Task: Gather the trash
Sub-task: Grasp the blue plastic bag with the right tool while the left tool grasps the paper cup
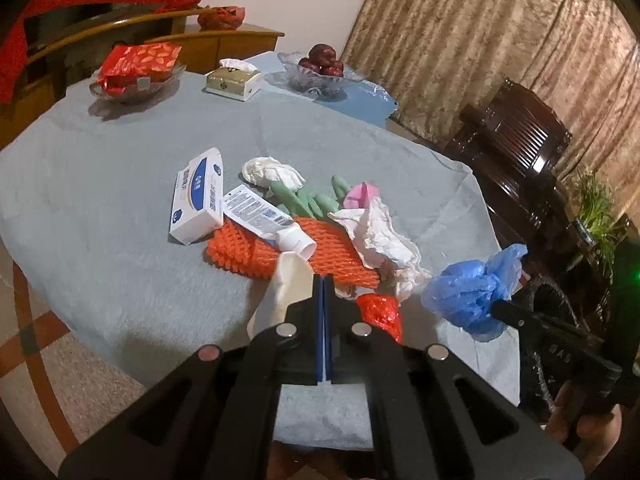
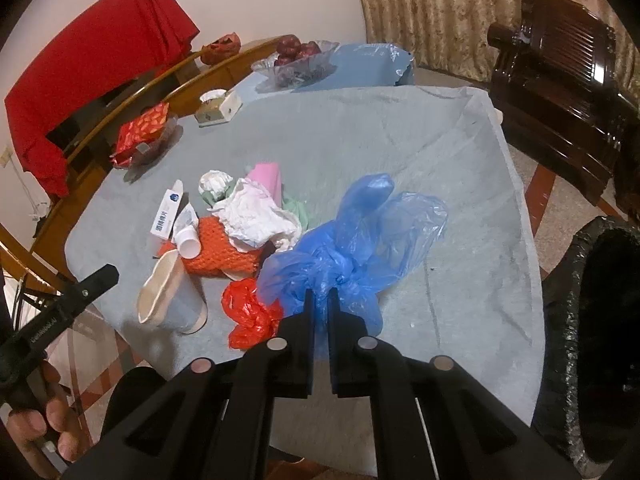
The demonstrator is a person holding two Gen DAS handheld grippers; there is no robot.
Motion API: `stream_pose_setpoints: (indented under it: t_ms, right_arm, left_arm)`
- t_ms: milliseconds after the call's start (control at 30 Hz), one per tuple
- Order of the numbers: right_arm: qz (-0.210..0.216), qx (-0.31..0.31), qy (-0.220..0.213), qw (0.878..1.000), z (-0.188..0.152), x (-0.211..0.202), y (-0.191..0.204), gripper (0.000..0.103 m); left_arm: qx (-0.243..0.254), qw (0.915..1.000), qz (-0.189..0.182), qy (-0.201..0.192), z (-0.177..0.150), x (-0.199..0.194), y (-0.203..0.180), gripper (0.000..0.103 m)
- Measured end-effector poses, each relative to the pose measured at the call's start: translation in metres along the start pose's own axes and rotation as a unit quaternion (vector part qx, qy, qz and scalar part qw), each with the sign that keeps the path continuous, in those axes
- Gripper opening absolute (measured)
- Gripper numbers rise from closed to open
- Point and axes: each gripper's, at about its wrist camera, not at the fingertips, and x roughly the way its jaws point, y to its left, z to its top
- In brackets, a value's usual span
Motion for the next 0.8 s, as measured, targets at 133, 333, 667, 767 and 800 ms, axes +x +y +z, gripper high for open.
stream_pose_setpoints:
  t_ms: [133,333,667,767,800]
  right_arm:
    - [0.001,0.003,0.001,1.000,-0.004,-0.001,-0.001,0.006]
    - [0.001,0.001,0.009,1.000,-0.007,0.005,0.000,0.006]
    - [0.000,0.002,0.013,1.000,-0.004,0.012,-0.004,0.006]
    - [0.000,0.003,0.016,1.000,-0.005,0.015,-0.004,0.006]
    - [-0.001,0.002,0.017,1.000,-0.005,0.016,-0.003,0.006]
  left_arm:
    - [0.004,0.9996,0.010,0.025,-0.012,0.016,0.009,0.003]
    - [-0.002,0.9994,0.018,0.028,-0.020,0.020,0.021,0.025]
    - [0.001,0.9991,0.025,0.034,-0.014,0.033,0.020,0.066]
    - [-0.001,0.9986,0.023,0.047,-0.015,0.046,0.020,0.066]
    - [-0.001,0.9986,0.023,0.048,-0.016,0.048,0.020,0.063]
